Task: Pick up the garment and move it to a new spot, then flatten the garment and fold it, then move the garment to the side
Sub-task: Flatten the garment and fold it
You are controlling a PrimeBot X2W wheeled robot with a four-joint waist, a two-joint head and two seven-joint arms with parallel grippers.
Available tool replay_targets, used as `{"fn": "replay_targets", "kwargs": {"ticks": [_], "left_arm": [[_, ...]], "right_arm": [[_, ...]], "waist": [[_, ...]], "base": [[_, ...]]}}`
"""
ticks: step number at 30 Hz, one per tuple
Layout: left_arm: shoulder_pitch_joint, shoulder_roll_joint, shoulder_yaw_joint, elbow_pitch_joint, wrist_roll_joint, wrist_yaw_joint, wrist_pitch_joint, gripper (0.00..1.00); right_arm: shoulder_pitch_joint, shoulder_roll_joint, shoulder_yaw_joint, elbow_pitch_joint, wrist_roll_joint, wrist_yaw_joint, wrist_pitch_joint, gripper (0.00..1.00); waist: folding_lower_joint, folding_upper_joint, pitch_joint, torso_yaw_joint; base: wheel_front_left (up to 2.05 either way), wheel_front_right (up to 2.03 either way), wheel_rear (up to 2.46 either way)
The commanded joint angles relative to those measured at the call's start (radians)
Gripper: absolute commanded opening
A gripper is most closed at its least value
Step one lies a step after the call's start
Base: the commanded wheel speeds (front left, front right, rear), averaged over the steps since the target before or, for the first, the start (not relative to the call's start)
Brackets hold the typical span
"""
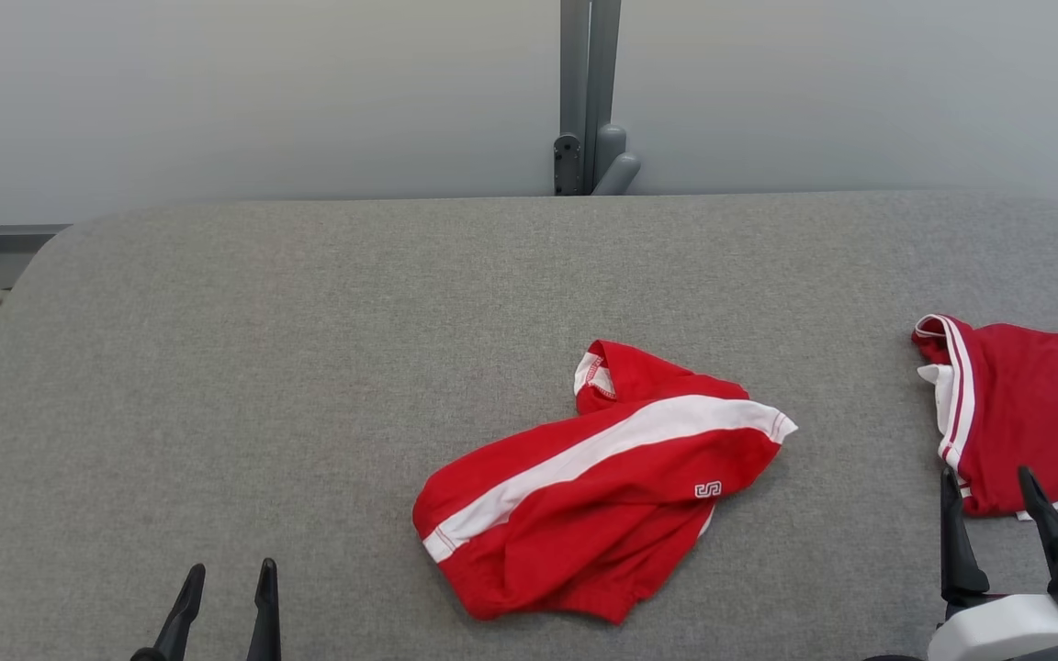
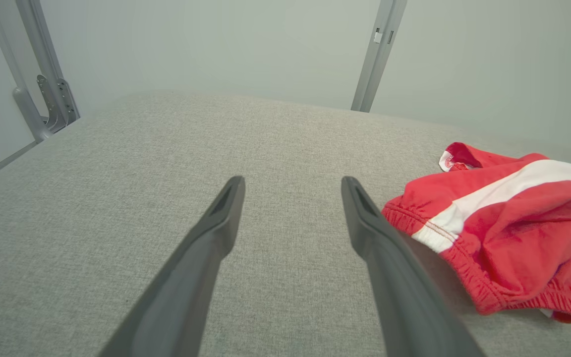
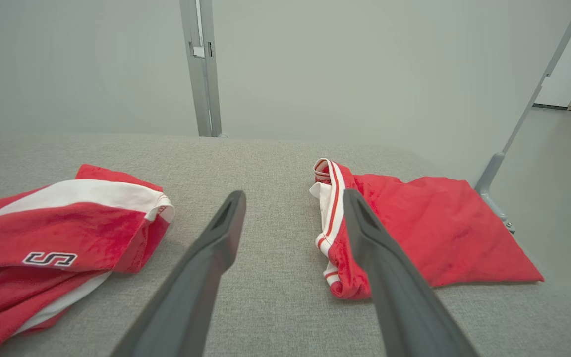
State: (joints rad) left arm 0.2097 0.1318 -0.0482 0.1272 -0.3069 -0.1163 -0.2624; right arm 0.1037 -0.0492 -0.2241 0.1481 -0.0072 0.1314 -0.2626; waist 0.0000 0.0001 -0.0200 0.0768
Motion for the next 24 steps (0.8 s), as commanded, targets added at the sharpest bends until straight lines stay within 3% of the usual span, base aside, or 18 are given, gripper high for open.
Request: {"fn": "replay_targets", "kwargs": {"ticks": [1, 16, 20, 24], "left_arm": [[-0.004, -0.007, 0.009, 0.003, 0.012, -0.007, -0.003, 1.00], [-0.024, -0.011, 0.001, 0.000, 0.009, -0.015, -0.003, 1.00], [-0.030, -0.042, -0.024, 0.047, -0.107, -0.015, 0.009, 1.00], [-0.074, -0.062, -0.050, 0.042, -0.252, -0.015, 0.172, 1.00]], "right_arm": [[-0.011, -0.003, 0.002, 0.003, 0.004, -0.002, -0.003, 1.00], [-0.020, -0.003, 0.013, 0.010, 0.007, -0.002, -0.003, 1.00], [-0.033, -0.002, 0.048, 0.007, 0.032, -0.002, -0.003, 1.00], [-0.086, -0.018, 0.182, 0.049, 0.025, -0.002, 0.000, 1.00]], "waist": [[0.0000, -0.0001, 0.001, -0.002], [0.0000, -0.0001, 0.013, -0.009], [0.0000, -0.0001, 0.015, -0.006], [0.0000, -0.0001, 0.028, -0.014]], "base": [[0.00, 0.00, 0.00], [0.00, 0.00, 0.00], [0.00, 0.00, 0.00], [0.00, 0.00, 0.00]]}}
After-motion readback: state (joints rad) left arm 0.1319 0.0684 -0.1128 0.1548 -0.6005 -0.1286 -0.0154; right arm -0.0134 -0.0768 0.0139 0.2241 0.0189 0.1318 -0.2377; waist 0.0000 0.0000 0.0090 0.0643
